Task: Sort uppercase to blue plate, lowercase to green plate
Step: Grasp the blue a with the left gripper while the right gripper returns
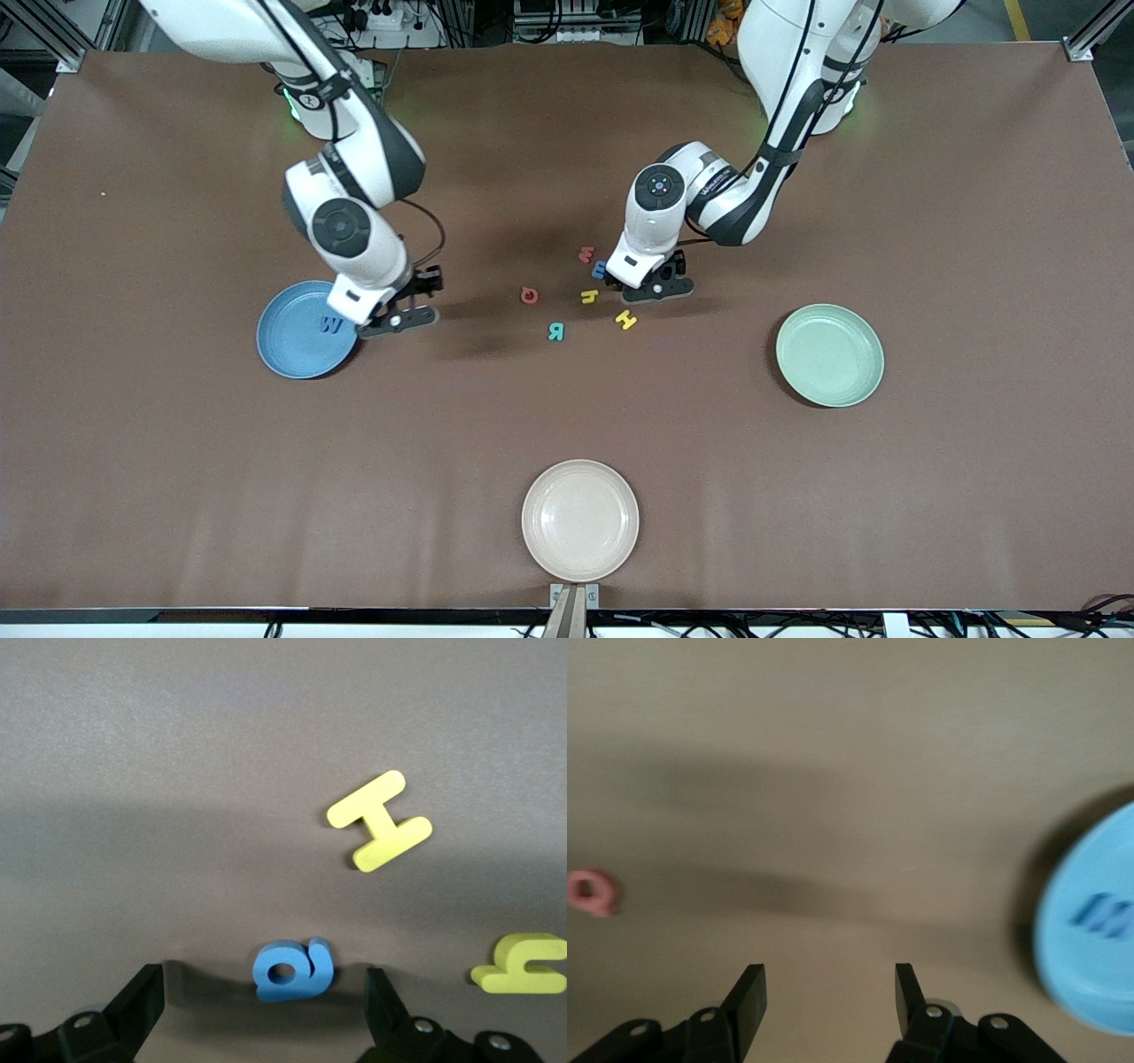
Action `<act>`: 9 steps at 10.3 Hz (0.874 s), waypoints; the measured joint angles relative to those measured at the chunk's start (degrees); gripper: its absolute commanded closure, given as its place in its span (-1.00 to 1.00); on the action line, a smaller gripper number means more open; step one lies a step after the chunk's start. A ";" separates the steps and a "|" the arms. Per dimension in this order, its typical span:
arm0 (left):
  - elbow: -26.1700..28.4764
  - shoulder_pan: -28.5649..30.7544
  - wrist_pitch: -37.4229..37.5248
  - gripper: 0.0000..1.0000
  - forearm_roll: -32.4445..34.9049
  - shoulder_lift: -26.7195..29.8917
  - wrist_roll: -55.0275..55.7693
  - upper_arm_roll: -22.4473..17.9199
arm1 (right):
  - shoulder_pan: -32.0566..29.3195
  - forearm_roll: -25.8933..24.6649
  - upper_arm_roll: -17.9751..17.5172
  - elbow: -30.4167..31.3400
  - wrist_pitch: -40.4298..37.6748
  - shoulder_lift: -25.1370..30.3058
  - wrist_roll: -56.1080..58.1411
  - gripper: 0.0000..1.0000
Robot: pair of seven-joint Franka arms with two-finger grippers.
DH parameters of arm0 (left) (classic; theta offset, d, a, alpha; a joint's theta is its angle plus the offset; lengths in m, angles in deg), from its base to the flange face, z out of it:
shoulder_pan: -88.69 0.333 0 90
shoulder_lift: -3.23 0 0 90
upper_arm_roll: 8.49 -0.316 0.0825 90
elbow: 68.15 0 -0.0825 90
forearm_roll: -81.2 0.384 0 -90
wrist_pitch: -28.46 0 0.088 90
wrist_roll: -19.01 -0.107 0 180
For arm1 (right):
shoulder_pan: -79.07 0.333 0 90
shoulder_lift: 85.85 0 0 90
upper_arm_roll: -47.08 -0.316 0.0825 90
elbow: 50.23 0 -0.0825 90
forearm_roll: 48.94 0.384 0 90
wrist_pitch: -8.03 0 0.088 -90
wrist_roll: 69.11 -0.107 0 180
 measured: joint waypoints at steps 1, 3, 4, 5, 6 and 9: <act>0.00 -0.03 -0.01 -1.00 0.00 0.05 0.00 0.01 | 2.22 0.48 -0.06 0.03 1.22 -0.01 -3.20 -0.34; 0.01 -0.04 -0.01 -0.42 0.01 0.05 0.00 0.02 | 5.78 0.69 -0.11 0.26 4.60 -0.36 -8.49 -0.34; 0.01 -0.06 -0.01 0.40 0.01 0.05 0.00 0.03 | 7.35 0.70 -0.13 0.42 7.20 -1.05 -11.28 -0.37; 0.04 -0.08 -0.01 0.96 0.01 0.04 0.00 0.03 | 8.92 0.70 -0.13 0.56 10.04 -2.33 -14.06 -0.39; -0.04 -0.10 -0.26 1.00 0.01 0.08 0.00 0.14 | 10.17 0.70 -0.12 0.65 12.85 -4.08 -15.99 -0.39; -0.09 -0.20 -0.27 1.00 0.01 0.60 0.00 0.23 | 10.91 0.67 0.09 0.07 17.24 -7.79 -16.85 -0.39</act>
